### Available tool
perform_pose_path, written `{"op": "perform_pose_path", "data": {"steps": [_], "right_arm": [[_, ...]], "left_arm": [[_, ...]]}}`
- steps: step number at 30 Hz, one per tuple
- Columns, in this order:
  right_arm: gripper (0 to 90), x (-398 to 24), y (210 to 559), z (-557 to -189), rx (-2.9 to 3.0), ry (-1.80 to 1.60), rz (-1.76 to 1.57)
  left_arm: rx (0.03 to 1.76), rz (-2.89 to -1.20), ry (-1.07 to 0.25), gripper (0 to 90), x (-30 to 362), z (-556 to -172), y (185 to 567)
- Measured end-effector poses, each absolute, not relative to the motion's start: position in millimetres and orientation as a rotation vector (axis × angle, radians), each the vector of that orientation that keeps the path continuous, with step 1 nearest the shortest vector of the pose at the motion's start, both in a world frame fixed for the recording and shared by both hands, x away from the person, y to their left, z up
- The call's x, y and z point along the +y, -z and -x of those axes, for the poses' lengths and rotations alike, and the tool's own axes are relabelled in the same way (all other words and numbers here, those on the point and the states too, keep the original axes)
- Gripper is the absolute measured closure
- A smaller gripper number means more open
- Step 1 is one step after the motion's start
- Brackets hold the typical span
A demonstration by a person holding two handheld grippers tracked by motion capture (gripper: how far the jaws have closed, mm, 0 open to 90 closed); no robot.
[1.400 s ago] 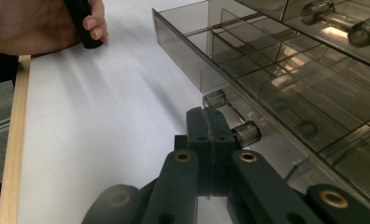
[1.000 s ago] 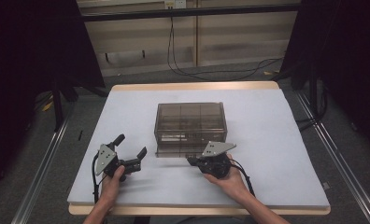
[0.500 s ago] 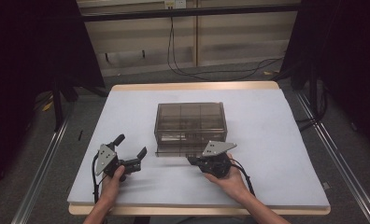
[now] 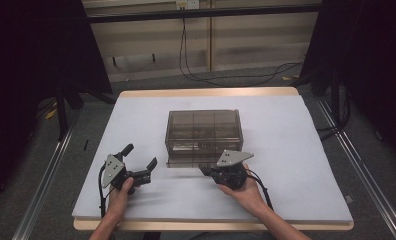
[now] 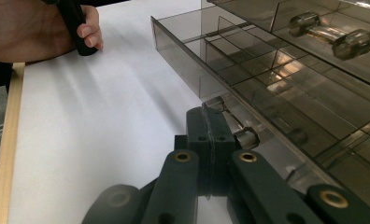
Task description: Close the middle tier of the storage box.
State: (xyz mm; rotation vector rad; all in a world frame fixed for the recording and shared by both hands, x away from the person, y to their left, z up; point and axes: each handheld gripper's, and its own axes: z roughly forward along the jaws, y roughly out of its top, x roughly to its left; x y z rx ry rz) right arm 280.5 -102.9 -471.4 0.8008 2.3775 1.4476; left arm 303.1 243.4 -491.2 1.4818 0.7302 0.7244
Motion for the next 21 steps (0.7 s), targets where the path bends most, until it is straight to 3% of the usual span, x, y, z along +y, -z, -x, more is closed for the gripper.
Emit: {"op": "perform_pose_path", "data": {"steps": [21], "right_arm": [[90.0,-103.8,469.5,-284.3,2.366,-1.460,-0.813]], "left_arm": [[0.729,-1.483,-0.726,0.9,243.4,-303.0,491.3]]}}
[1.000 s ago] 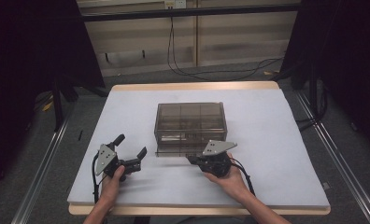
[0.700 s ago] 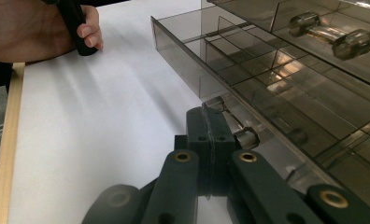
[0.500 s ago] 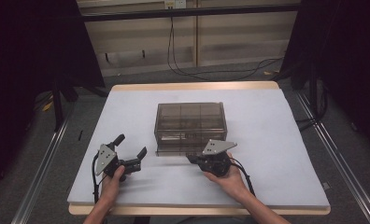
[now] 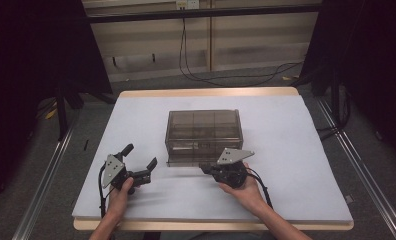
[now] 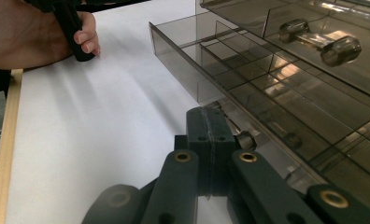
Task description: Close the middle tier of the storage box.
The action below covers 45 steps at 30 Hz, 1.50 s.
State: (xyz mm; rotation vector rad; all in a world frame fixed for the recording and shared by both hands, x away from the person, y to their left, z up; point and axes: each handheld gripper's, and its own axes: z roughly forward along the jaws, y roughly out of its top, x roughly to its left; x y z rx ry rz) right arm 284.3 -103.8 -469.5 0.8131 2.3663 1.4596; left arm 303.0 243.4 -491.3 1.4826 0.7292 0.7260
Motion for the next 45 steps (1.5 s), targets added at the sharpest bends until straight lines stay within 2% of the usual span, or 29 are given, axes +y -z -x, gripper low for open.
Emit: {"op": "perform_pose_path", "data": {"steps": [45], "right_arm": [[90.0,-107.0,470.8,-293.0,2.382,-1.453,-0.843]], "left_arm": [[0.732,-1.480,-0.720,0.9,243.1,-302.9,491.3]]}}
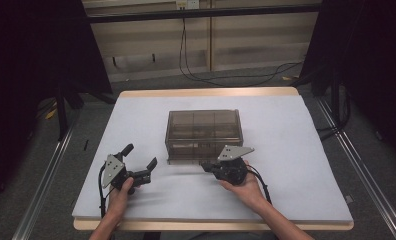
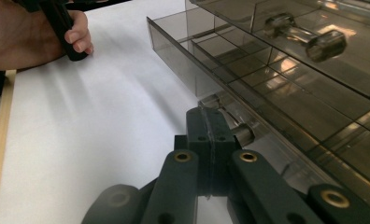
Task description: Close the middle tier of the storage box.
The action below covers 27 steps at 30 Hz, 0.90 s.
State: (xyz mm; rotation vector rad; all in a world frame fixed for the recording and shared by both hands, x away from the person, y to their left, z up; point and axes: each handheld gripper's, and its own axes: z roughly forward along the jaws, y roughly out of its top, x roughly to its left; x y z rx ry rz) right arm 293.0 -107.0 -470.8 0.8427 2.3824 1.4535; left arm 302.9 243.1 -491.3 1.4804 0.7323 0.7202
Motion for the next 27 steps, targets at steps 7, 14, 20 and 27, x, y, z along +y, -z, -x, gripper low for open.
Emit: {"op": "perform_pose_path", "data": {"steps": [7,14,20,27], "right_arm": [[90.0,-107.2,472.9,-294.9,2.379,-1.445,-0.851],[90.0,-107.8,473.8,-296.4,2.370,-1.445,-0.856],[90.0,-108.1,475.1,-297.8,2.362,-1.451,-0.869],[90.0,-109.9,475.4,-299.6,2.353,-1.465,-0.886]], "left_arm": [[0.729,-1.482,-0.724,0.9,243.4,-303.1,491.2],[0.728,-1.481,-0.727,0.9,243.5,-303.1,491.2],[0.729,-1.481,-0.725,0.9,243.4,-303.0,491.3],[0.729,-1.481,-0.725,0.9,243.4,-303.0,491.3]]}}
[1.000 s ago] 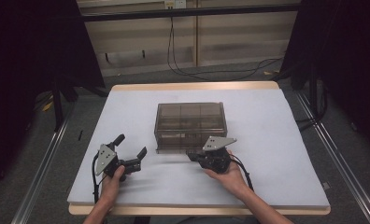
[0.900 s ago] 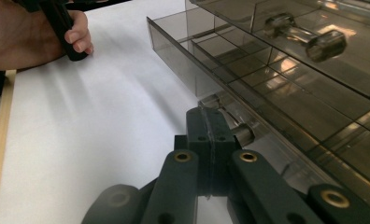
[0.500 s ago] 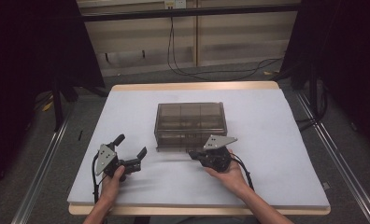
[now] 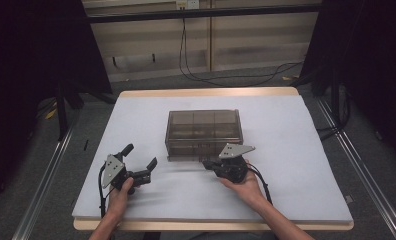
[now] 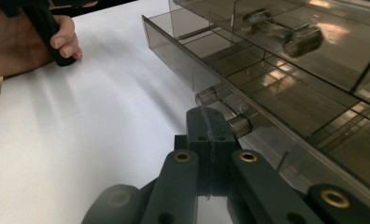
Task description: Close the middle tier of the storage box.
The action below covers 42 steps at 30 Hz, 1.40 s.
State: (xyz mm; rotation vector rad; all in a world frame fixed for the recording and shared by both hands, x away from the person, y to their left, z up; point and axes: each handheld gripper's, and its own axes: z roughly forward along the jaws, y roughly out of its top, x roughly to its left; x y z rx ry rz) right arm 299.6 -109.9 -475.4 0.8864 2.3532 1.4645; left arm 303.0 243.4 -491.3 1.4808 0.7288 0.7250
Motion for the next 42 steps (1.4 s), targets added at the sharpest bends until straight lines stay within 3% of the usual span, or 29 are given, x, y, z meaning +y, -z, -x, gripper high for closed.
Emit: {"op": "perform_pose_path", "data": {"steps": [42], "right_arm": [[90.0,-103,477,-312,2.310,-1.477,-0.923]], "left_arm": [[0.728,-1.480,-0.728,0.9,244,-303,491]]}}
